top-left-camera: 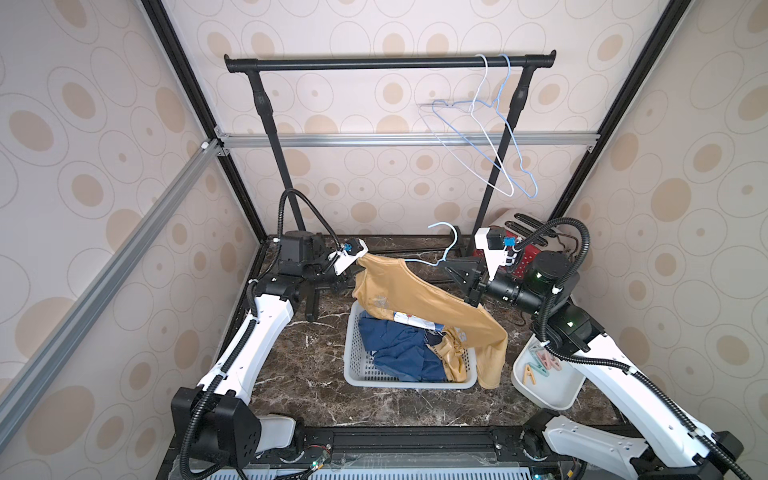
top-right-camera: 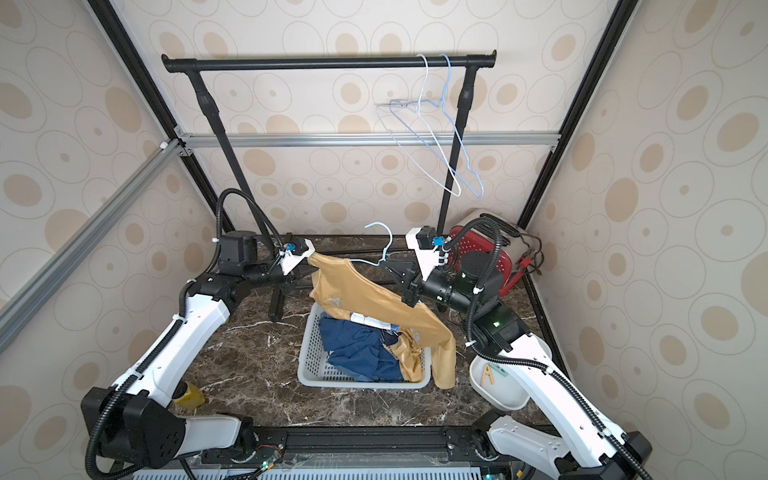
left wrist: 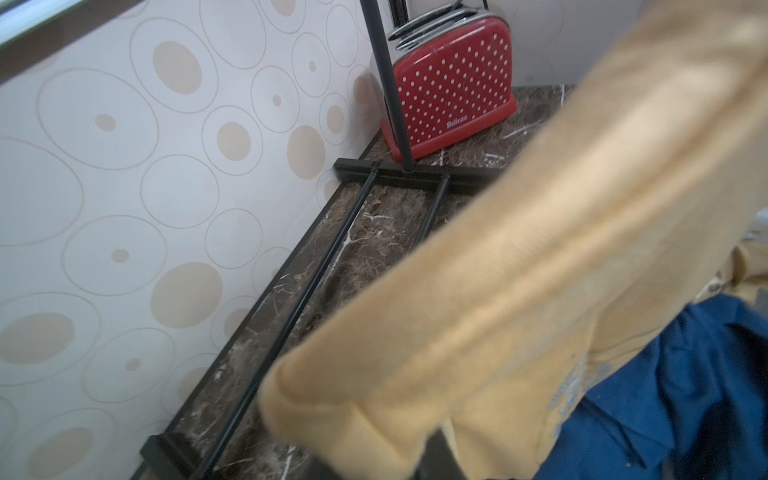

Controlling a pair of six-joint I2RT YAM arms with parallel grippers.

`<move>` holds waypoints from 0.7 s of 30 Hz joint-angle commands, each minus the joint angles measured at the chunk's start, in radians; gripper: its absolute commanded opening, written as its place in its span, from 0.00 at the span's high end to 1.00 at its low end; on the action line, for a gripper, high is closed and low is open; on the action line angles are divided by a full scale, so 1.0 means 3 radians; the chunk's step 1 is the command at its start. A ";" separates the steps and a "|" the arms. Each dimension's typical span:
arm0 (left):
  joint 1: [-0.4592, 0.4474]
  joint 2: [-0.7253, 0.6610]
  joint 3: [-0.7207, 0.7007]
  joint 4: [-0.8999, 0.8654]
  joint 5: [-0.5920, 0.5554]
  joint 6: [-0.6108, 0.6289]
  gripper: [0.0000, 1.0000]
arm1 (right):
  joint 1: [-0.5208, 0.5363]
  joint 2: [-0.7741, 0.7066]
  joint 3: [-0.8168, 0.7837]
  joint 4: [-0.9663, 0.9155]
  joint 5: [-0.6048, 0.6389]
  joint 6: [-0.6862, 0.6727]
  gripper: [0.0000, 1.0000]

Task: Remove the clothespins securing t-shirts to the hanger
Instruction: Remove the T-shirt from the hanger.

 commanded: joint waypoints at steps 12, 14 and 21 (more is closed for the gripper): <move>0.0306 -0.0067 0.0092 0.0434 -0.0254 -0.1151 1.00 | -0.0036 -0.0199 -0.0060 0.0023 0.0030 -0.0269 1.00; 0.0365 -0.0121 0.0065 0.0494 -0.0366 -0.1305 1.00 | -0.0048 -0.0270 -0.0122 0.0063 0.0041 -0.0292 1.00; 0.0455 -0.0267 -0.0040 0.0512 -0.0630 -0.1631 1.00 | -0.0061 -0.0506 -0.0271 0.0130 0.0011 -0.0349 1.00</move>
